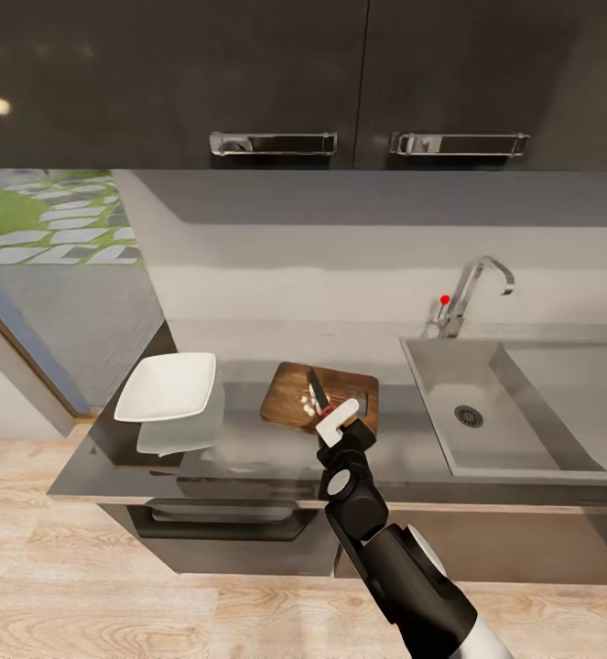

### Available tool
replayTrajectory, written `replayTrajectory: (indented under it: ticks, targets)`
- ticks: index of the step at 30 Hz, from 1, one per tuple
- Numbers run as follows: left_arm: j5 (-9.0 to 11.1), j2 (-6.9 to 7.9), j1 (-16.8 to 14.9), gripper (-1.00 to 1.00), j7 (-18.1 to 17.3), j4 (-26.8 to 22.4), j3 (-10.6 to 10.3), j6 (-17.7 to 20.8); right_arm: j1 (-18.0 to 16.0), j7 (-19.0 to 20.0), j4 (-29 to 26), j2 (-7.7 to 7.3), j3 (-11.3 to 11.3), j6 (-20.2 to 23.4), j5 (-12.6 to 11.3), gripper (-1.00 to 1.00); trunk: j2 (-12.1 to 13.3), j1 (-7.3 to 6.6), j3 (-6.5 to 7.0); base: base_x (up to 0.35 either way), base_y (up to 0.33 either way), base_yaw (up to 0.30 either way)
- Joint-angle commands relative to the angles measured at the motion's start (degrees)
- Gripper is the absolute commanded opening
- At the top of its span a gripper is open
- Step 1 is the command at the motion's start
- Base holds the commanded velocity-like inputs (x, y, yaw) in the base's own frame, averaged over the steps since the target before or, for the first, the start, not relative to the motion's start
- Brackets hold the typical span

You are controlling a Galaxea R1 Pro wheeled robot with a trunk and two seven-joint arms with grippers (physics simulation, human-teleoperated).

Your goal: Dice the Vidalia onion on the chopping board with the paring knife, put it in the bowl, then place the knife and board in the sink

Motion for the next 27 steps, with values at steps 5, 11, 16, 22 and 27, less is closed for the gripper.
replayTrajectory:
  ticks: [5,11,16,22,27]
  targets:
    - [0.2,0.02,0.0,1.0,0.1,-0.1,-0.1,-0.1,-0.1,-0.5,-0.2,0.1,0.1,0.3,-0.4,-1.0,-0.1,0.03,-0.1,0.0,0.0,0.0]
    - [0.3,0.07,0.0,1.0,0.1,-0.2,-0.1,-0.1,-0.1,-0.5,-8.9,1.14,-12.4,-0.2,-0.6,-1.0,-0.1,0.03,-0.1,0.0,0.0,0.0]
    - [0.3,0.11,0.0,1.0,0.1,-0.5,-0.2,0.0,-0.1,-0.2,-11.0,1.29,-25.9,-8.2,-5.2,-1.0,-0.1,0.03,-0.1,0.0,0.0,0.0]
    - [0.3,0.2,0.0,1.0,0.5,-0.5,-0.1,0.2,-0.1,11.9,-11.0,-2.28,-40.0,-10.7,-12.2,-1.0,-0.1,0.03,-0.1,0.0,0.0,0.0]
    - [0.4,0.28,0.0,1.0,0.5,-0.4,-0.2,0.0,-0.1,22.2,-10.9,-4.82,-43.9,-10.8,-12.4,-1.0,-0.1,0.03,-0.1,0.0,0.0,0.0]
